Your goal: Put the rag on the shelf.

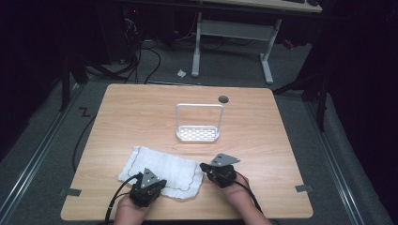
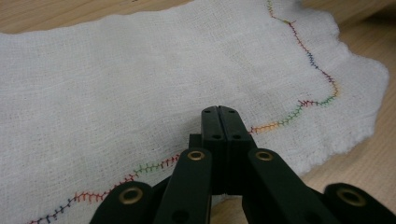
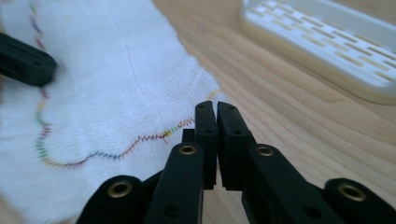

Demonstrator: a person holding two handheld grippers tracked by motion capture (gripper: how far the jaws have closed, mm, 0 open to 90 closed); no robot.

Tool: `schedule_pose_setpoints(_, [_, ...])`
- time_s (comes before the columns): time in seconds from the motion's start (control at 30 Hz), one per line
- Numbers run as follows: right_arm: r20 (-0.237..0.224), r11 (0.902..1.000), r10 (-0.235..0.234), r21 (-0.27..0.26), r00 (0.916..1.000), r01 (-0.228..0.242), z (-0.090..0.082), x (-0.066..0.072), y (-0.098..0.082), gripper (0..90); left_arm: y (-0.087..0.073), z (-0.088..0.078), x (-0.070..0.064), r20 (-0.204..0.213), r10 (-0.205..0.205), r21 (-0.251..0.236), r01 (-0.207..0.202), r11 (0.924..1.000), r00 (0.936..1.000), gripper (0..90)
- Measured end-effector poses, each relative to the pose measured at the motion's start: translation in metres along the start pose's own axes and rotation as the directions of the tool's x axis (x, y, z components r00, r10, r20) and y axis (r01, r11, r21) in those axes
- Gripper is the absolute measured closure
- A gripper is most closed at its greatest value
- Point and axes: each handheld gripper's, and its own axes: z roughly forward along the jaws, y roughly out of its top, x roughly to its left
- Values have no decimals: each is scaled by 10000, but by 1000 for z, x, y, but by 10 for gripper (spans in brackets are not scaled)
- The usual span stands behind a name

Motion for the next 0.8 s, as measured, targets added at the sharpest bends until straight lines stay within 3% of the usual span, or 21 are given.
schedule_pose_setpoints(0.07, [-28, 9991, -165, 388, 9999, 166, 12, 5, -2, 900, -1, 0, 1, 100, 60, -53, -59, 10000, 9999, 900])
schedule_pose_setpoints(0.13, [-84, 9989, -57, 465, 9999, 61, 11, 5, -1, 900, -1, 0, 3, 215, -29, -60, 30, 10000, 9998, 899])
schedule_pose_setpoints(0.23, [-315, 9968, -368, 704, 9988, 389, 0, 13, -8, 900, -1, 0, 7, 439, -294, -64, 297, 9995, 9986, 896])
schedule_pose_setpoints(0.3, [-765, 9976, -230, 637, 9968, 279, -16, 26, -21, 900, -1, -1, 9, 370, -292, -39, 293, 9996, 9989, 883])
schedule_pose_setpoints(0.33, [-765, 9976, -230, 637, 9968, 279, -16, 26, -21, 900, 0, -1, 10, 357, -303, -43, 305, 9995, 9989, 883])
schedule_pose_setpoints(0.43, [-1345, 9985, -61, 523, 9909, 132, -27, 41, -32, 900, -1, -2, 14, 211, -401, -64, 402, 9992, 9990, 868])
schedule_pose_setpoints(0.53, [-1747, 9982, -266, 489, 9843, 357, -29, 56, -33, 900, -2, -4, 19, 106, -476, -109, 477, 9988, 9988, 862])
schedule_pose_setpoints(0.67, [-1338, 9967, -814, -147, 9877, 801, -25, 53, -12, 900, -4, -5, 21, 173, -566, -130, 568, 9983, 9982, 859])
schedule_pose_setpoints(0.73, [-1121, 9952, -925, -412, 9894, 884, -15, 45, 4, 900, -5, -6, 22, 128, -576, -148, 578, 9982, 9983, 857])
schedule_pose_setpoints(0.8, [-852, 9948, -981, -360, 9915, 954, 2, 37, 21, 900, -7, -7, 22, 129, -603, -196, 606, 9980, 9981, 855])
